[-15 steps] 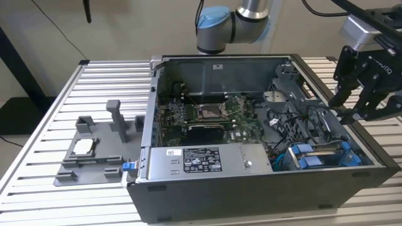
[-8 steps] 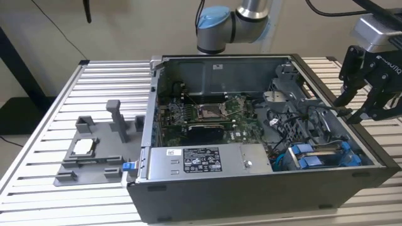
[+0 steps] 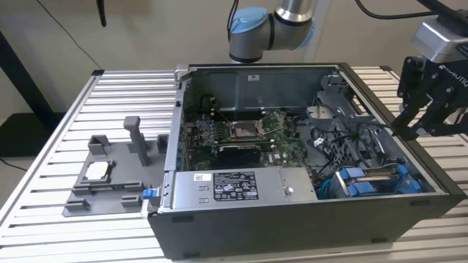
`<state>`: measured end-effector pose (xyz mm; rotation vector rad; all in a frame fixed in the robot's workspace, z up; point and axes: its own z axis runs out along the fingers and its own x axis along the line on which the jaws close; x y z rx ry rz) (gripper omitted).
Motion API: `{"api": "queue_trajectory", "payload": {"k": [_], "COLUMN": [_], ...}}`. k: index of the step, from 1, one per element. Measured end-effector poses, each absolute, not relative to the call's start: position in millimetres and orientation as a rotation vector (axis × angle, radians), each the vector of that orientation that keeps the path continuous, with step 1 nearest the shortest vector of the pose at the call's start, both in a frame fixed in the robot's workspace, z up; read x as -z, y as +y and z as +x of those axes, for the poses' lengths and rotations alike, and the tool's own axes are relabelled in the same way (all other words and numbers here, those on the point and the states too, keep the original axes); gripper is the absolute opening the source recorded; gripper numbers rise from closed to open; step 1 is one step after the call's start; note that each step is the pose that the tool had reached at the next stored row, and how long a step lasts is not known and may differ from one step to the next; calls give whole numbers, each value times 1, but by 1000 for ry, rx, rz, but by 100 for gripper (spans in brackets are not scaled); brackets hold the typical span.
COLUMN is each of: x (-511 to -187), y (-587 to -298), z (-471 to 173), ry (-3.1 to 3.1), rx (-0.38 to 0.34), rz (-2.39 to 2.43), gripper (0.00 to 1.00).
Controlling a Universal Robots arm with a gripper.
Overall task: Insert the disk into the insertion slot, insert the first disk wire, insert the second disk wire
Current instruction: 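Insert the first disk wire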
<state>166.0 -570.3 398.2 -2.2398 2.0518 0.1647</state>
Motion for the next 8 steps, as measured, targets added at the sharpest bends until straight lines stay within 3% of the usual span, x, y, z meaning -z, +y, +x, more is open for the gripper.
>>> {"api": "queue_trajectory", "payload": {"k": [2, 4, 8], "x": [-398, -398, -397], "y": [-570, -570, -569], "z": [166, 166, 166], "ry": [2051, 2051, 2060], "rx": [-166, -166, -149], "rz": [-2239, -2239, -2249], "gripper": [32, 20, 19]}}
